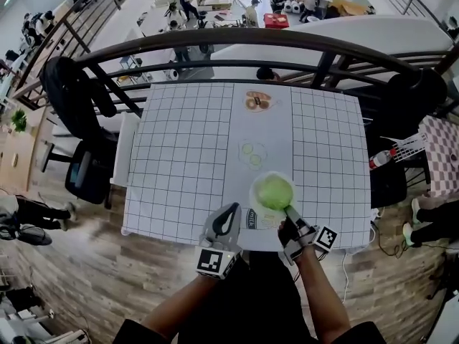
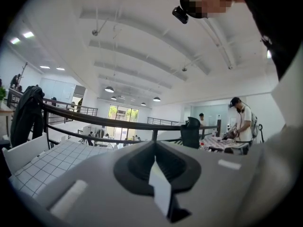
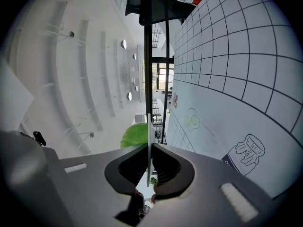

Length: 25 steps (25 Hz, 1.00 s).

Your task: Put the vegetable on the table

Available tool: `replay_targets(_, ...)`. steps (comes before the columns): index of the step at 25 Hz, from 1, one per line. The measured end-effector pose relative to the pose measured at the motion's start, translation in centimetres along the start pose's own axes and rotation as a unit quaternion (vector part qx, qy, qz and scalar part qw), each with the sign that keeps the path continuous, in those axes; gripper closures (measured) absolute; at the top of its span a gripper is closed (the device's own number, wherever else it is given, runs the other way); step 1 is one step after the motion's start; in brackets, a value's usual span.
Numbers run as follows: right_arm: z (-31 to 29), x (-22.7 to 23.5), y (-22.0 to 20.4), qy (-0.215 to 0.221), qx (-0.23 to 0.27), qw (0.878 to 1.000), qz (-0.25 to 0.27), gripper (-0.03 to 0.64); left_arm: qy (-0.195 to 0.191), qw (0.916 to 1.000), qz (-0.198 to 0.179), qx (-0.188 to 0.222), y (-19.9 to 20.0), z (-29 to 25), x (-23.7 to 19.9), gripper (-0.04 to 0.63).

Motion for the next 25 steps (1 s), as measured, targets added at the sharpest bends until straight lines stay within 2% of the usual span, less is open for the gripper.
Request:
replay_targets(13, -4.1, 4.9, 3.4, -0.011, -0.024, 0.999, -0.022, 0.597, 0.010, 0.9998, 0.004, -0.014, -0.6, -4.7, -0.9, 0.586)
replay_targets(20, -5.3, 8.4, 5.6, -0.023, -0.033, 0.999, -0.025, 0.595, 0.020, 0.9993, 0.001, -0.031, -0.5, -5.8, -1.7, 0.586)
replay_targets(25, -5.0, 11.0, 5.8, -0.044, -0.038, 0.998, -0.022, 0.598, 0.024, 0.9993, -0.003, -0.028, 0.1, -6.0, -1.9, 0.586)
Point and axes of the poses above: the fingertips, and each gripper's own axes: z backward along the fingers, x to its right, y out of its top, the point moved 4 cm from there along z, backward along the fingers, and after that the axes turned 15 degrees about y, right-handed, at the moved point
